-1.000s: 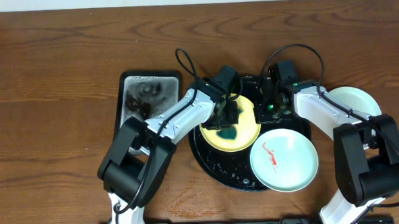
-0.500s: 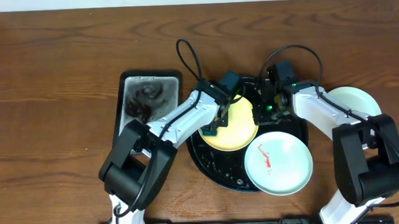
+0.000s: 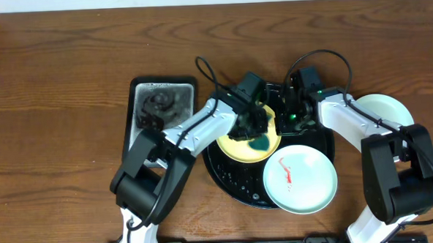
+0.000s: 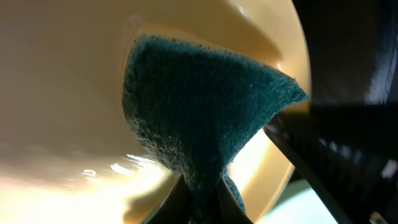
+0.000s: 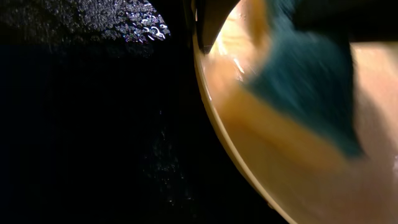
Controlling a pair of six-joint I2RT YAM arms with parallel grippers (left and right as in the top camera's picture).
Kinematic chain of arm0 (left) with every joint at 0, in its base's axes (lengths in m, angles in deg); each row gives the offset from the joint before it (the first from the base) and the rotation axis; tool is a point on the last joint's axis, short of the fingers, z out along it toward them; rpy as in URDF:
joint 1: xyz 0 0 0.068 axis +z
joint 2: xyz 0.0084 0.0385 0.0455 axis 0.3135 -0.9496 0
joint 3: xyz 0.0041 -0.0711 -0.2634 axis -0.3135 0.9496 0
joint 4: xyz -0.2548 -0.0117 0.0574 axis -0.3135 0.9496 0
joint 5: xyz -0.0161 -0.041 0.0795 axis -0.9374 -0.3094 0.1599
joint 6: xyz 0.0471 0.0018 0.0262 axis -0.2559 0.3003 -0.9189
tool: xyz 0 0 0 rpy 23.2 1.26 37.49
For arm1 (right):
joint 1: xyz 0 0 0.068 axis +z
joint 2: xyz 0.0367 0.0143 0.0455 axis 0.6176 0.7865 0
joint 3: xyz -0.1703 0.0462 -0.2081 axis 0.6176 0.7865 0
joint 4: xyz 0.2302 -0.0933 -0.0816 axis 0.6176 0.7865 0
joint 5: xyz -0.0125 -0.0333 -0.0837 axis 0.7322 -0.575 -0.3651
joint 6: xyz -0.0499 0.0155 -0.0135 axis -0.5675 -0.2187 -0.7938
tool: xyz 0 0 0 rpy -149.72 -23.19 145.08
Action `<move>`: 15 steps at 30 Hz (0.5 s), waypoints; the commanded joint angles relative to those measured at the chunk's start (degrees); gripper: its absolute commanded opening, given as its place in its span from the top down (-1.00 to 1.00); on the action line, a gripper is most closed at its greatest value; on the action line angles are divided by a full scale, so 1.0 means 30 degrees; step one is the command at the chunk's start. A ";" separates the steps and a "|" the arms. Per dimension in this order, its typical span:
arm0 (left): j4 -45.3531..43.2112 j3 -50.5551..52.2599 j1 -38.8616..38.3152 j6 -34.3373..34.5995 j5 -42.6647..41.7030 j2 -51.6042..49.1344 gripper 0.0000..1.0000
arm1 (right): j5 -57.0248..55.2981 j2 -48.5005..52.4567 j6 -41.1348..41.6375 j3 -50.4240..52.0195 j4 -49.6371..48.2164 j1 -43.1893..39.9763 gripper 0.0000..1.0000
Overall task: Clean dirty plates on tray and stack at the side
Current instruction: 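Scrub the yellow plate with the sponge held by the left gripper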
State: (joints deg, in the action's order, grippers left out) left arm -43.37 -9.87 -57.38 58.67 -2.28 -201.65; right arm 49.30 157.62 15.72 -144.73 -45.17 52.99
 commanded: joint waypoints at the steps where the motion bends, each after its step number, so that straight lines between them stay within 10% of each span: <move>1: 0.0182 0.0466 -0.0364 0.0525 -0.1049 -0.0525 0.85 | -0.0984 0.0583 0.0211 0.0117 0.0160 -0.0073 0.98; 15: 0.5166 0.0357 0.1698 -0.0044 1.0258 -0.0525 0.85 | -0.0984 0.0583 0.0197 0.0117 0.0306 -0.0073 0.98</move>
State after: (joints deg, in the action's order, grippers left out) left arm -31.29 -10.64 -54.98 59.28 8.39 -200.67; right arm 49.32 157.62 16.13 -144.77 -45.10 52.99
